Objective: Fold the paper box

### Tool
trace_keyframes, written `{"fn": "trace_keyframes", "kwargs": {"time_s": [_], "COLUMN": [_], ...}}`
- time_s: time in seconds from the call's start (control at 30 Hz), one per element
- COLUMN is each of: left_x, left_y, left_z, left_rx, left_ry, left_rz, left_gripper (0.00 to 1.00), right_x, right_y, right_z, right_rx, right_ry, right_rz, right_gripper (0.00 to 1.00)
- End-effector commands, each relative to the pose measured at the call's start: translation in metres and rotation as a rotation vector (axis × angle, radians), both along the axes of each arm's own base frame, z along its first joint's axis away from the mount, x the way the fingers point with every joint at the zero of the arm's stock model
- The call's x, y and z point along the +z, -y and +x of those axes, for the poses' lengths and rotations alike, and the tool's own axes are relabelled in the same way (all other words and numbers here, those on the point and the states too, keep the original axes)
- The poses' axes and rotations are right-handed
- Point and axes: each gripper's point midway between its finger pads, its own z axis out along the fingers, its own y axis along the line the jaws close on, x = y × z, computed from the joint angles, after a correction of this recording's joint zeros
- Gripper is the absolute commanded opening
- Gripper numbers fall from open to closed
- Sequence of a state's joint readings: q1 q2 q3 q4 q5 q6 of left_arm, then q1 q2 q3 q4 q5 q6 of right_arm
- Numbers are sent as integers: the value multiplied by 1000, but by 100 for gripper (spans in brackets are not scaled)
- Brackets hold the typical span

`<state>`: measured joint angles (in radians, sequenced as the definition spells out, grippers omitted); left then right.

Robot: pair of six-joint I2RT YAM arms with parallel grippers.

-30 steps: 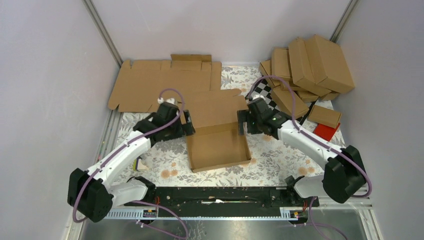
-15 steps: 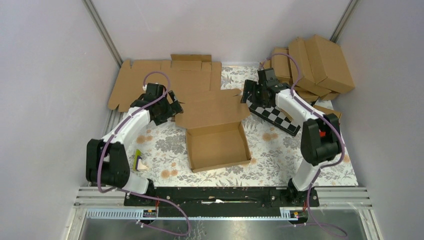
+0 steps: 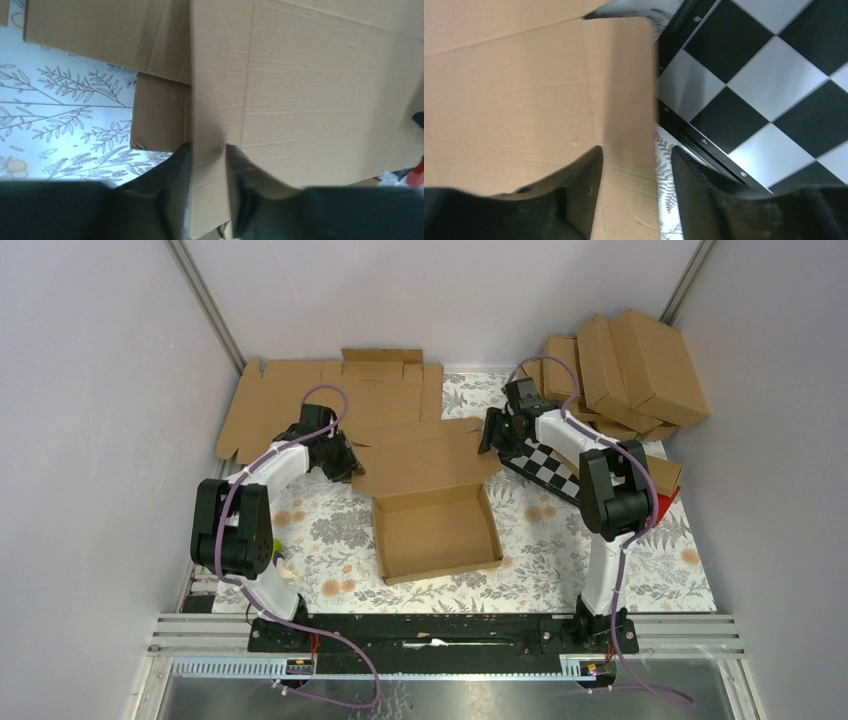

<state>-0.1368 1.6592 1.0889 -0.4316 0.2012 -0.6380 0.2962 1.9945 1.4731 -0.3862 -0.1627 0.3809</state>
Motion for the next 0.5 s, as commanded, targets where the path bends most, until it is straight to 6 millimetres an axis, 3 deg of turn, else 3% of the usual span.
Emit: {"fn": "trace_keyframes", "kwargs": {"time_s": [0.0, 0.03, 0.1, 0.23, 0.33, 0.37, 0.47], "left_x": [25, 30, 38, 69, 99, 112, 134], "left_y": [12, 13, 15, 25, 34, 41, 57], "left_z": [25, 26, 23, 18, 11, 5, -8], "left_rx": [-58, -67, -88, -107, -97, -102, -119], "left_ry": [111, 129, 151, 269, 401, 458, 625], "left_rz": [-30, -7, 92, 250, 309, 320, 353], "left_gripper": [6, 0, 0, 0, 0, 0, 0], "right_x": [18, 24, 41, 77, 99, 116, 128], "right_y": [-25, -27, -28, -24, -17, -14, -4], "right_z": [5, 4, 2, -7, -18, -21, -37], "right_rx": [93, 104, 127, 137, 116, 96, 49], "right_ry": [25, 38, 97, 225, 329, 403, 532], "right_rz": [113, 104, 47, -47, -76, -79, -130], "right_gripper": [45, 35, 21, 10, 9, 11, 14]}}
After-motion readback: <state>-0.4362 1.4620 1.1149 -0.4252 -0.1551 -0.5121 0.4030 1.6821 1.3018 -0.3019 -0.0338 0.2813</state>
